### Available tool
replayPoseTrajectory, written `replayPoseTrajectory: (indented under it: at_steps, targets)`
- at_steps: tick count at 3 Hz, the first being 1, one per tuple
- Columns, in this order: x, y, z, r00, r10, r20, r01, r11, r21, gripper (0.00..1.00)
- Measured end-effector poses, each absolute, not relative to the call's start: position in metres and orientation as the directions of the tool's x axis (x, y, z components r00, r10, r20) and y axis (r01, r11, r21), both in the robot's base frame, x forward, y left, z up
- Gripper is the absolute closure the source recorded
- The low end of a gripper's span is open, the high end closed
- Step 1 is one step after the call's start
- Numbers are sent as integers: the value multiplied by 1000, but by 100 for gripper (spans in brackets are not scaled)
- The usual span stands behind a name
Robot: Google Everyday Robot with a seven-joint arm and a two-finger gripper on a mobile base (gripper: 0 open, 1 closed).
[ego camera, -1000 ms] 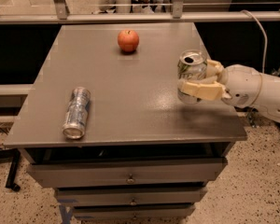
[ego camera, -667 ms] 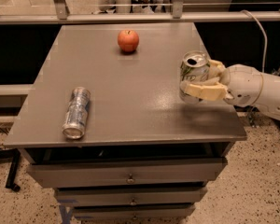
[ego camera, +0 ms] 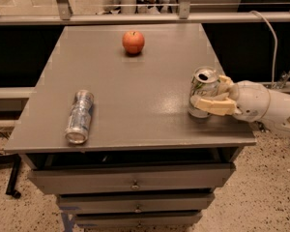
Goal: Place 7up can upright
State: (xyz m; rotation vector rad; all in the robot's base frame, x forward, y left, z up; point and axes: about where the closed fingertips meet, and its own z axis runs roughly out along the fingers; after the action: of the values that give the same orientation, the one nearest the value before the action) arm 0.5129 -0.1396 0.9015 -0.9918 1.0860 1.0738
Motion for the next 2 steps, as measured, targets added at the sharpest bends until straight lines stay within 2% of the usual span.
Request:
replayPoseTrajectory:
  at_steps: [1,2]
  targets:
    - [515,-143,892,109,175,-978,-979,192,-75,82]
    - [515,-145,887,99,173,-980,-981,182,-67,59]
